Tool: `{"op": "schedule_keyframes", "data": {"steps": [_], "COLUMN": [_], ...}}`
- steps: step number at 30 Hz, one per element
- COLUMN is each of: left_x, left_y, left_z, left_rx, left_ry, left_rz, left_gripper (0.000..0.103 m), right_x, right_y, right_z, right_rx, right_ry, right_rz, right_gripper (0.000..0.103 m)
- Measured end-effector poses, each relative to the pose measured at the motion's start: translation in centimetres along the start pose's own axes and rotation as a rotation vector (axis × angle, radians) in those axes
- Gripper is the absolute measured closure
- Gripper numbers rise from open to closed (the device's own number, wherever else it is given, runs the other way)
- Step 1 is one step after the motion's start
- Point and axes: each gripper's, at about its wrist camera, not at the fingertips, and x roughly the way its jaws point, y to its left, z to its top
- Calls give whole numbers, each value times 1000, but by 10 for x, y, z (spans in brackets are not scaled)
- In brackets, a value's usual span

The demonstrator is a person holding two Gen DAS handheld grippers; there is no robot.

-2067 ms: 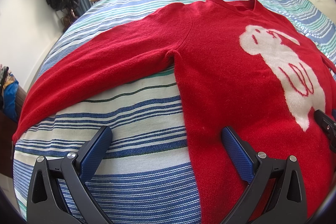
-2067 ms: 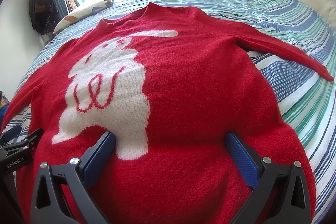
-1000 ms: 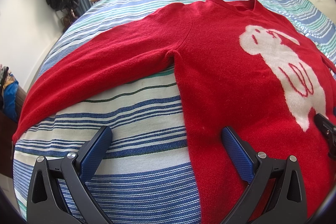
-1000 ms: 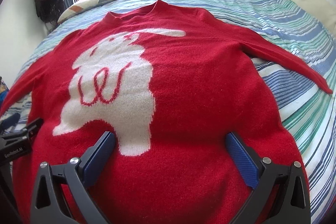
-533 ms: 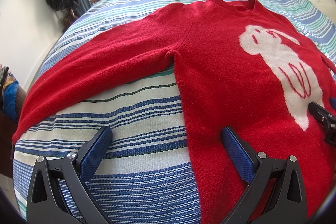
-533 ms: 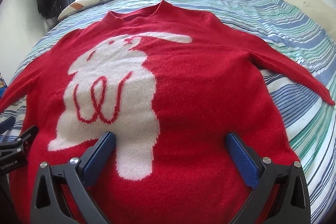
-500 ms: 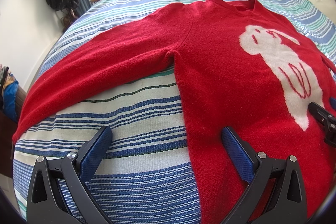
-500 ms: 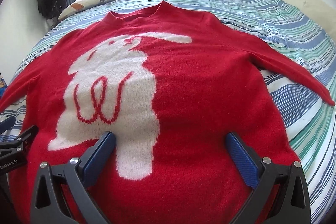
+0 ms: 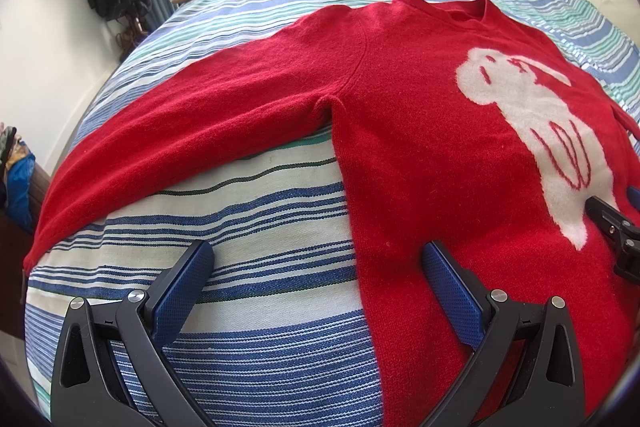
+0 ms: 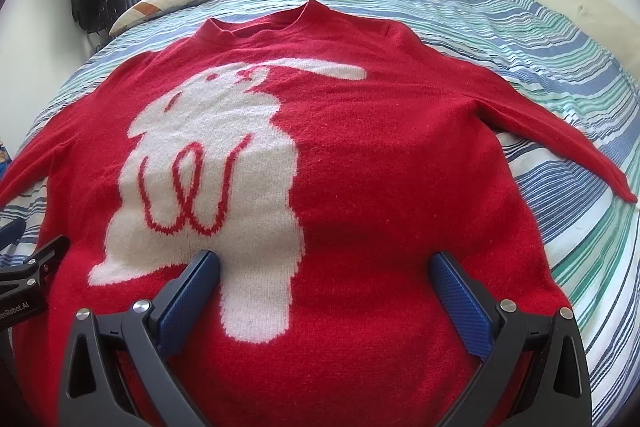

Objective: Fold small clothes

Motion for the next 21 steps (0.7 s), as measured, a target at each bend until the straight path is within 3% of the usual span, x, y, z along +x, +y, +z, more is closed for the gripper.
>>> {"op": "schedule_keyframes", "data": {"steps": [21], "left_x": [0], "left_y": [0], "left_z": [0], "left_rx": [-1], "left_ry": [0], "left_rz": [0], "left_gripper": [0], "right_x": [0], "right_y": [-1], "right_z": [0], "right_rx": [4], "right_ry": [-5], "right_rz": [6], "right_gripper": [0]}}
